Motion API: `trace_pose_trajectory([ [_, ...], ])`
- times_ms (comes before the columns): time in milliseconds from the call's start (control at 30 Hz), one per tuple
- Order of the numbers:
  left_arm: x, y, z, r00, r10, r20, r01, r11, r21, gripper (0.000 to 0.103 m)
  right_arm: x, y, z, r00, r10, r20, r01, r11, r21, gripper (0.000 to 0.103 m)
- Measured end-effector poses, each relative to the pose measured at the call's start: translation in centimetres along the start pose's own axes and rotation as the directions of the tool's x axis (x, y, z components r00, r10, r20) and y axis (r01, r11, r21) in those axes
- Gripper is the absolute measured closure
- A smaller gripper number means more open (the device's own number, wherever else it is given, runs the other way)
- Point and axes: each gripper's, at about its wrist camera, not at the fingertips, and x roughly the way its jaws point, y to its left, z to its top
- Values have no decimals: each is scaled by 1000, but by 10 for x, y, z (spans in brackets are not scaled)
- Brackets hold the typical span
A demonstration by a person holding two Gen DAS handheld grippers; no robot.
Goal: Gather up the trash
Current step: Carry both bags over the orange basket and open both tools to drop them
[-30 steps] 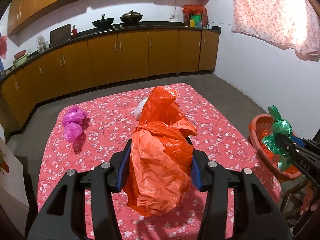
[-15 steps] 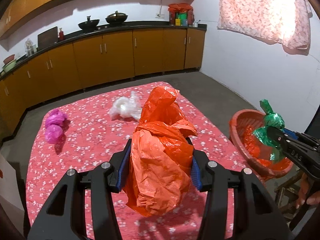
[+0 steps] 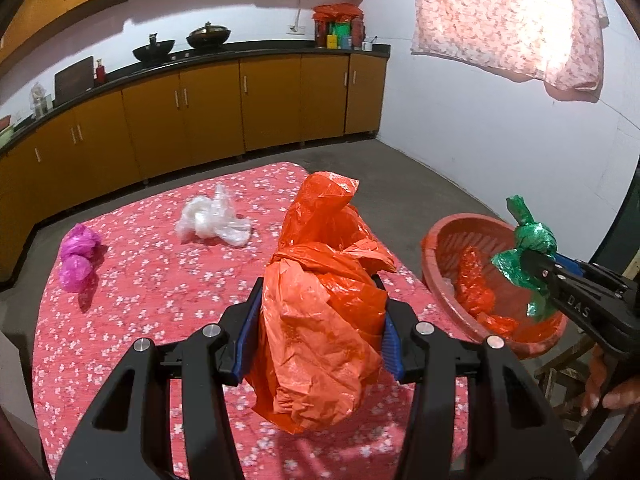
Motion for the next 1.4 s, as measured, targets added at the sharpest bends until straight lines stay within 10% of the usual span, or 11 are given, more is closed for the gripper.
trace_pose_trajectory([
  [1400,68,-140,13,964,-253,-79,261,958,119,52,26,-117,2,993,-116,0,114,977,181,75],
])
